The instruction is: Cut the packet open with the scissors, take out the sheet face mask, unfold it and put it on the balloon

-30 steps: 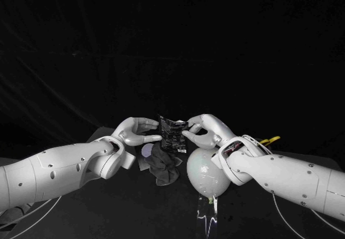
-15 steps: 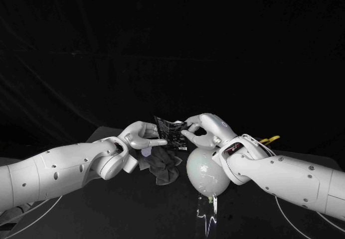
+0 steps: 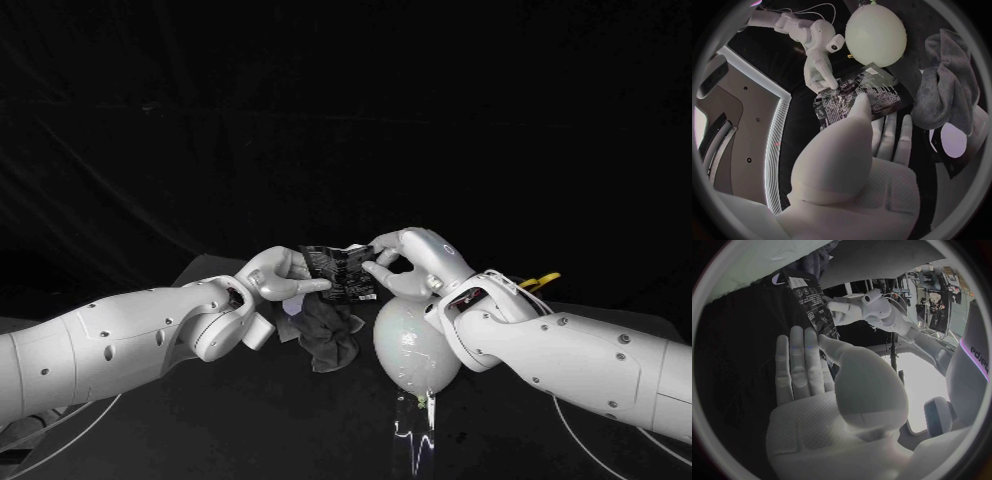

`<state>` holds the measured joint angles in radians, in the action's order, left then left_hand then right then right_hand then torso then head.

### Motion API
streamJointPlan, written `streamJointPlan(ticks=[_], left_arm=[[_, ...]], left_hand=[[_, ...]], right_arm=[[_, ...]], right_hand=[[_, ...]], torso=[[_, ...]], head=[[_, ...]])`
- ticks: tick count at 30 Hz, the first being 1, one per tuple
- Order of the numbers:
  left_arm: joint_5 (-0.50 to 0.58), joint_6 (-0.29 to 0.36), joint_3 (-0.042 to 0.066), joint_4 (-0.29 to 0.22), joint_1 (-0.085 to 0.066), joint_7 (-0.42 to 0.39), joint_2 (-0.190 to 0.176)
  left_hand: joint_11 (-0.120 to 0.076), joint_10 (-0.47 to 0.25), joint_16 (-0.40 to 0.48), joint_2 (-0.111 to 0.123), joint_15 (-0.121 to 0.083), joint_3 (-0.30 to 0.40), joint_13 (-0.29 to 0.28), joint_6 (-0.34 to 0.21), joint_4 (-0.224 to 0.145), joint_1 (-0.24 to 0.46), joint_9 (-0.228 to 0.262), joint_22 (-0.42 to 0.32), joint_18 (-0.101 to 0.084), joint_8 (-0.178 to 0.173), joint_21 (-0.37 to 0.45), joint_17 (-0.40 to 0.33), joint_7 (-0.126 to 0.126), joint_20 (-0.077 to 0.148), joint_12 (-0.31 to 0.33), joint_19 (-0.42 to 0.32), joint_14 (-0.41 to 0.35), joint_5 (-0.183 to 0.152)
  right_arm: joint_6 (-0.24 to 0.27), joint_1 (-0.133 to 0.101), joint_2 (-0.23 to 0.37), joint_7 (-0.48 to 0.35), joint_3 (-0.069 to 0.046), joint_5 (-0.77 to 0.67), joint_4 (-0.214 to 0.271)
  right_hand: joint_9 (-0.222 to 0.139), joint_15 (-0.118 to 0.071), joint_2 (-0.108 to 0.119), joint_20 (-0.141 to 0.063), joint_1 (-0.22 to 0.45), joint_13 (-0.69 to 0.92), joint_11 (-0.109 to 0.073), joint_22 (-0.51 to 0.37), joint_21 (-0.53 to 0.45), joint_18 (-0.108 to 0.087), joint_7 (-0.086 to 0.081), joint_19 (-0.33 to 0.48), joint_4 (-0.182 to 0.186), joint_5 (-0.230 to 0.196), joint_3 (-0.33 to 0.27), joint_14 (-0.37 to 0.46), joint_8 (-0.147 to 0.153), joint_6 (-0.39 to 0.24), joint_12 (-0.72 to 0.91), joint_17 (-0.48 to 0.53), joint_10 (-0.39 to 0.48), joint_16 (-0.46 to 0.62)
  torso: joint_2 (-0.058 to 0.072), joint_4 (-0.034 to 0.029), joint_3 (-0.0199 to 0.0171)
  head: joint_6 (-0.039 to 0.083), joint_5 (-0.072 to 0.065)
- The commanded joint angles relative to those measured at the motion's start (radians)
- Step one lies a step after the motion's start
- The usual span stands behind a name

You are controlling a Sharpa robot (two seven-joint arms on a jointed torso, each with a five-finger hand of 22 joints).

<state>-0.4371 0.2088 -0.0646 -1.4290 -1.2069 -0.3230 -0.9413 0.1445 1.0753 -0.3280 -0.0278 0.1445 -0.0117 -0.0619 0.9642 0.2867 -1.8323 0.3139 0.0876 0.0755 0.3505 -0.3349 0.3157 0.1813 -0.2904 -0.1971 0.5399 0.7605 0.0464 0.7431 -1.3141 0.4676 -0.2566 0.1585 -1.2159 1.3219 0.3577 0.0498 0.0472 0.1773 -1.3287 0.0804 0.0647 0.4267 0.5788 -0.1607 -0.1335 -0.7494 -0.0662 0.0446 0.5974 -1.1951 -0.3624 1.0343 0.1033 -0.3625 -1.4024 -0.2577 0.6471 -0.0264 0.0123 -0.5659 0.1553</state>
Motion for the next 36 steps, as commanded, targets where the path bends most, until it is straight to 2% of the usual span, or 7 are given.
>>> streamJointPlan(ticks=[1,15,18,21,27,30,36], left_arm=[[0.013,-0.025,0.001,0.000,-0.001,-0.020,0.003],[0.011,0.033,0.001,-0.002,-0.001,-0.062,0.002],[-0.001,0.053,0.001,-0.003,-0.001,-0.079,0.002],[-0.014,0.068,0.001,-0.004,-0.001,-0.092,0.003],[-0.042,0.092,0.001,-0.005,-0.001,-0.107,0.006],[-0.059,0.105,0.001,0.000,-0.001,-0.113,0.008],[-0.102,0.137,0.002,0.019,-0.001,-0.128,0.015]], left_hand=[[-0.008,0.028,0.002,-0.023,-0.005,0.029,0.000,0.019,-0.002,-0.028,-0.002,0.000,0.018,0.006,-0.009,-0.006,-0.004,0.001,0.013,0.028,0.021,0.002],[-0.025,0.105,0.024,-0.013,-0.019,0.129,-0.001,0.036,0.002,-0.008,0.001,-0.005,0.044,0.024,-0.013,-0.030,-0.018,0.002,0.061,0.079,0.091,0.002],[-0.025,0.111,0.029,-0.005,-0.020,0.143,-0.001,0.037,0.002,-0.005,0.001,-0.006,0.047,0.026,-0.014,-0.034,-0.018,0.002,0.068,0.084,0.096,0.002],[-0.025,0.114,0.031,-0.001,-0.020,0.151,-0.001,0.038,0.001,-0.003,0.001,-0.006,0.049,0.027,-0.014,-0.035,-0.018,0.002,0.071,0.088,0.099,0.002],[-0.026,0.121,0.036,0.007,-0.021,0.168,-0.001,0.039,0.001,0.000,0.001,-0.007,0.052,0.029,-0.014,-0.039,-0.019,0.002,0.078,0.094,0.105,0.002],[-0.026,0.123,0.039,0.012,-0.021,0.177,-0.001,0.039,0.001,0.002,0.000,-0.008,0.053,0.029,-0.013,-0.041,-0.019,0.002,0.082,0.095,0.107,0.002],[-0.025,0.128,0.047,0.023,-0.020,0.203,-0.001,0.039,0.000,0.006,-0.001,-0.010,0.057,0.030,-0.011,-0.046,-0.017,0.002,0.091,0.097,0.112,0.002]], right_arm=[[0.010,0.000,0.000,-0.010,-0.001,-0.021,0.004],[-0.008,-0.001,0.004,-0.027,-0.001,0.029,0.002],[-0.022,-0.002,0.005,-0.043,-0.001,0.079,-0.002],[-0.042,-0.003,0.006,-0.051,-0.001,0.121,-0.005],[-0.101,-0.009,0.015,-0.044,-0.001,0.185,-0.005],[-0.139,-0.015,0.023,-0.036,-0.001,0.224,-0.009],[-0.195,-0.039,0.054,-0.036,-0.002,0.332,-0.008]], right_hand=[[0.089,0.000,-0.009,0.002,-0.003,0.001,-0.001,0.001,0.003,-0.013,0.006,0.007,-0.003,0.003,0.000,-0.007,-0.003,0.001,-0.004,-0.001,-0.008,0.005],[0.087,0.012,-0.009,0.007,0.010,-0.004,0.011,0.015,0.012,-0.008,-0.005,0.035,0.002,0.003,0.008,0.018,0.006,-0.021,-0.024,-0.005,0.020,0.025],[0.076,0.038,0.043,0.021,0.056,-0.018,0.042,0.003,-0.014,-0.001,-0.034,0.067,0.023,0.014,-0.020,0.064,0.037,-0.075,-0.047,-0.001,0.105,0.052],[0.049,0.079,0.115,0.043,0.135,-0.022,0.094,-0.024,-0.063,0.010,-0.085,0.109,0.071,0.011,-0.072,0.151,0.100,-0.165,-0.046,0.012,0.236,0.099],[0.024,0.116,0.151,0.080,0.179,-0.017,0.133,-0.073,-0.141,0.008,-0.123,0.142,0.139,0.004,-0.173,0.233,0.154,-0.219,-0.041,0.030,0.347,0.147],[0.011,0.130,0.145,0.106,0.178,-0.015,0.148,-0.111,-0.194,-0.007,-0.138,0.148,0.202,0.003,-0.268,0.268,0.183,-0.240,-0.036,0.041,0.395,0.166],[0.004,0.132,0.115,0.109,0.152,-0.015,0.145,-0.139,-0.230,-0.013,-0.140,0.134,0.263,0.010,-0.362,0.272,0.196,-0.231,-0.023,0.046,0.400,0.168]], torso=[[0.000,0.0007,-0.0003],[-0.001,0.0008,-0.0001],[-0.001,0.0002,0.0001],[0.000,0.0001,0.0000],[0.000,-0.0002,0.0005],[0.000,0.0000,0.0007],[0.000,-0.0002,0.0005]], head=[[0.000,0.003],[0.005,0.004],[0.007,0.004],[0.007,0.004],[0.011,0.001],[0.014,0.001],[0.015,-0.001]])
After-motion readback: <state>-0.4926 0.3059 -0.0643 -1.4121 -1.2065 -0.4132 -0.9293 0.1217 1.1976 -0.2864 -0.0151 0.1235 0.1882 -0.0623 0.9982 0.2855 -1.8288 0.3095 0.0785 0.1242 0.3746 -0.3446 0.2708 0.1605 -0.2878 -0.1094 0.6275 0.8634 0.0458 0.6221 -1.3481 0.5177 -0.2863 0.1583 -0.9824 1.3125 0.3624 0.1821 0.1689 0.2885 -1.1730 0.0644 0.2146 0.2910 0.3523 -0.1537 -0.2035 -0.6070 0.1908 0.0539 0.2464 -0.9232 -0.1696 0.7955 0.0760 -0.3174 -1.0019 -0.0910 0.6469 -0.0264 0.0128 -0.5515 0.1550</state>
